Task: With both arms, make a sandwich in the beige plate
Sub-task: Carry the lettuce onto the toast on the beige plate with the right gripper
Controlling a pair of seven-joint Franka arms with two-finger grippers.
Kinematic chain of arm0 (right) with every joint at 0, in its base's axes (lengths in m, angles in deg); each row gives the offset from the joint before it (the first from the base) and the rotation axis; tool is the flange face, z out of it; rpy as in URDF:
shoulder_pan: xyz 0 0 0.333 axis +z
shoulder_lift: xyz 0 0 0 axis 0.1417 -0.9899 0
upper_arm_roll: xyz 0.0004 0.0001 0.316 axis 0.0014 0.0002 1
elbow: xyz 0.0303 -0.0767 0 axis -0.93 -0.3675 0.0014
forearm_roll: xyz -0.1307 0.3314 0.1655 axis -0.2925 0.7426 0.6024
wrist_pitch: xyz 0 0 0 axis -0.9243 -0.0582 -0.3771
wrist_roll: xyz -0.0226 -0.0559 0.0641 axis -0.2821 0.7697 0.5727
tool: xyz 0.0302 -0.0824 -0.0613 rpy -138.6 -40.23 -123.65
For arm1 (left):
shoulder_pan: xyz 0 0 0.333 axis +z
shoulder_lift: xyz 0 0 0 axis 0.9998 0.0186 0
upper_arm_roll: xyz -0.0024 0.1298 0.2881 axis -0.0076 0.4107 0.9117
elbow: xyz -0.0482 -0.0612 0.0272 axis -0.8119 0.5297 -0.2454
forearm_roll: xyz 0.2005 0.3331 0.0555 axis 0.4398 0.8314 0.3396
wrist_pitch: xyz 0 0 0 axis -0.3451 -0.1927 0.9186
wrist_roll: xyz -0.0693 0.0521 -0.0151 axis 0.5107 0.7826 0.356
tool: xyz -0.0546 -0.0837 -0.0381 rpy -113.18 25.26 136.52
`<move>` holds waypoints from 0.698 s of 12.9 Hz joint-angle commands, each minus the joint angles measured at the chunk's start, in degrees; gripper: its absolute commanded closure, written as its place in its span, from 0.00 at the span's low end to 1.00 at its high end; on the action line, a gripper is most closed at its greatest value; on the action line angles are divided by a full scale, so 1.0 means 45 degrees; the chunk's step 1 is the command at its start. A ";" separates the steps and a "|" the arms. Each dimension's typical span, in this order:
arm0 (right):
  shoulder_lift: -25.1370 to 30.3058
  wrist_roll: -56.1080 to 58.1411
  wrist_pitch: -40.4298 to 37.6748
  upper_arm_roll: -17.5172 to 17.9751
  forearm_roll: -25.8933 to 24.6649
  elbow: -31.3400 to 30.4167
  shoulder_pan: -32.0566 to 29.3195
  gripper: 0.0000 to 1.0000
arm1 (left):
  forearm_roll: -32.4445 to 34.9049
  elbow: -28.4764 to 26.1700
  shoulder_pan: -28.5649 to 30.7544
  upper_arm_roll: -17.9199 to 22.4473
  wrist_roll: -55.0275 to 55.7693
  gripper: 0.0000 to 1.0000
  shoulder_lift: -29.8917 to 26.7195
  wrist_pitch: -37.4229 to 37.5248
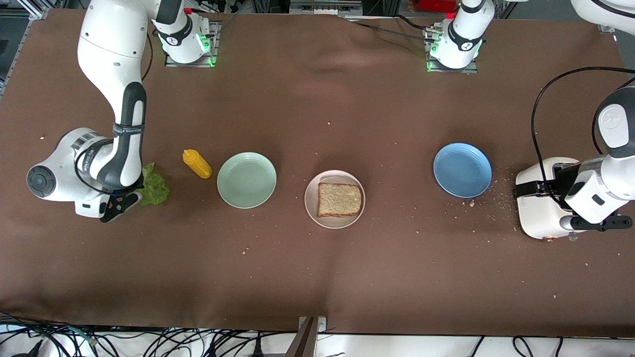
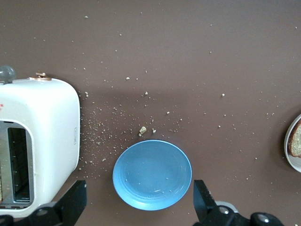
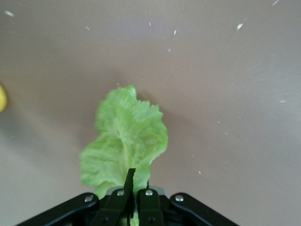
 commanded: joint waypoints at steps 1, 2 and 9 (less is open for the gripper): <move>0.0061 -0.0116 -0.1448 -0.0772 -0.0771 0.1092 0.0182 1.00 | 0.0282 -0.0107 -0.0040 -0.0040 -0.0204 0.00 -0.0152 0.0075; 0.0061 -0.0116 -0.2265 -0.1123 -0.0910 0.1676 0.0182 1.00 | 0.0282 -0.0107 -0.0040 -0.0040 -0.0204 0.00 -0.0152 0.0075; 0.0275 -0.0037 -0.6879 -0.3253 -0.0891 0.4766 0.1662 1.00 | 0.0282 -0.0107 -0.0040 -0.0040 -0.0184 0.00 -0.0133 0.0075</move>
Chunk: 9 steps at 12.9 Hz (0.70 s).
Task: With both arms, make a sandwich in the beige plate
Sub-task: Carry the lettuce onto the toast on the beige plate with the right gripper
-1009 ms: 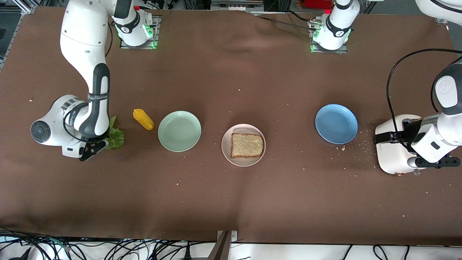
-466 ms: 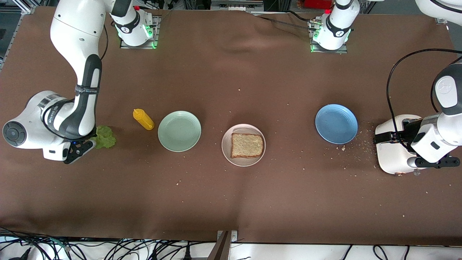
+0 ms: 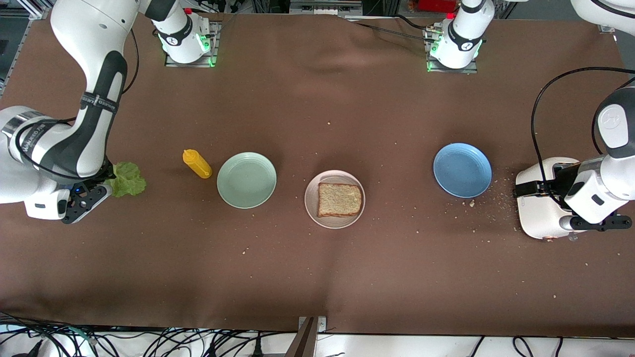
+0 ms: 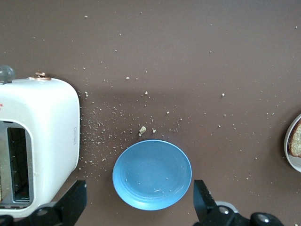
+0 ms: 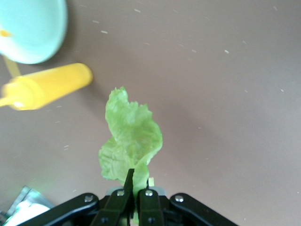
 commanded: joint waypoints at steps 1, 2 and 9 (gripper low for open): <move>0.0060 -0.0058 -0.0996 -0.0846 -0.0203 0.0784 0.1515 1.00 | 0.0282 -0.0096 -0.0039 -0.0033 -0.0204 0.00 -0.0133 0.0075; 0.0060 -0.0078 -0.1172 -0.1255 -0.0145 0.0845 0.2353 1.00 | 0.0282 -0.0096 -0.0039 -0.0033 -0.0204 0.00 -0.0133 0.0075; -0.0056 -0.2630 -0.0668 -0.1613 0.1551 0.0962 0.5796 1.00 | 0.0282 -0.0096 -0.0039 -0.0033 -0.0204 0.00 -0.0114 0.0055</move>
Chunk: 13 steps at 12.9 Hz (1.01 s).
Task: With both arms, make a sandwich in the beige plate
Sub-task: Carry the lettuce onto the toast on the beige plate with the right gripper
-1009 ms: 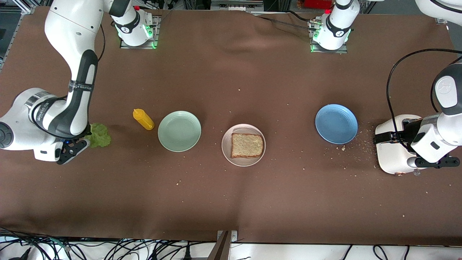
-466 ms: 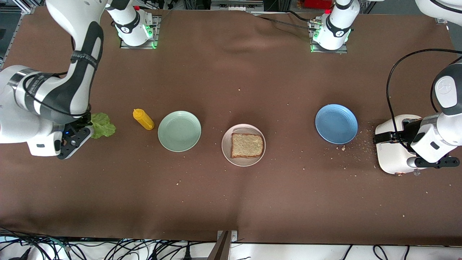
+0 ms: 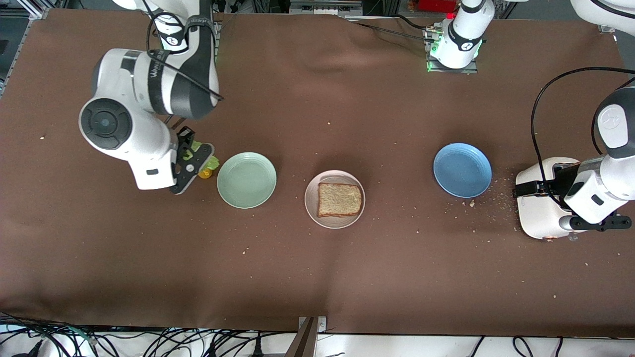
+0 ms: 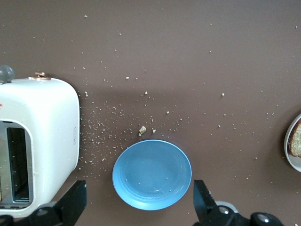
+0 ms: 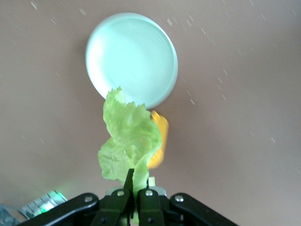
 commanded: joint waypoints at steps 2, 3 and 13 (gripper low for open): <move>-0.0116 -0.1837 0.1310 0.1328 0.0779 0.0247 0.0448 1.00 | 0.0282 -0.0089 -0.0039 -0.0029 -0.0203 0.00 -0.0116 0.0055; -0.0116 -0.2480 0.1955 0.2186 0.0779 0.0500 0.0448 1.00 | 0.0282 -0.0089 -0.0039 -0.0029 -0.0184 0.00 -0.0116 0.0055; -0.0642 -0.4771 1.0217 1.0587 0.2069 0.0717 -0.3162 1.00 | 0.0282 -0.0089 -0.0039 -0.0029 -0.0184 0.00 -0.0116 0.0055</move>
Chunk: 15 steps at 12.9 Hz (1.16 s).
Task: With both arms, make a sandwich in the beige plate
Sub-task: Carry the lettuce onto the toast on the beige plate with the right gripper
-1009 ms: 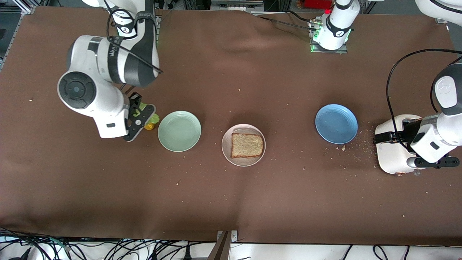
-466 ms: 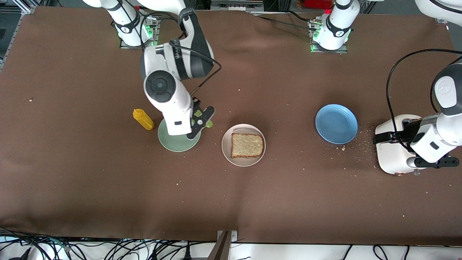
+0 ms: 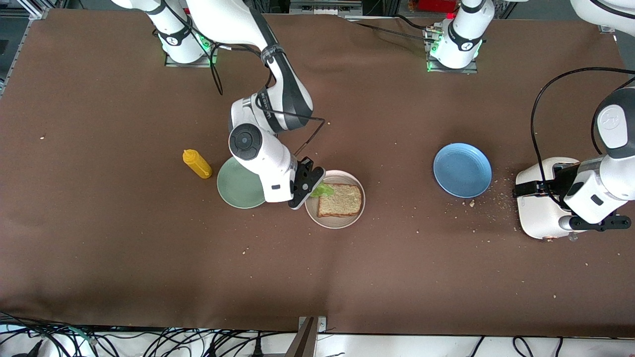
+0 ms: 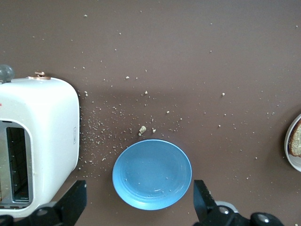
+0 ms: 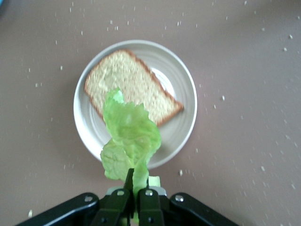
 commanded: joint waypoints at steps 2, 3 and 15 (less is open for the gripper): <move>-0.0472 -0.0287 0.2007 0.1611 0.0269 0.0385 -0.0710 1.00 | 0.0282 -0.0070 -0.0038 -0.0027 -0.0184 0.00 -0.0119 0.0055; -0.0609 -0.0462 0.2398 0.1708 0.0269 0.0385 -0.0594 1.00 | 0.0282 -0.0070 -0.0038 -0.0027 -0.0184 0.00 -0.0119 0.0055; 0.0109 -0.1439 0.0730 0.1595 0.0132 0.0385 -0.0652 0.02 | 0.0282 -0.0070 -0.0038 -0.0027 -0.0184 0.00 -0.0119 0.0055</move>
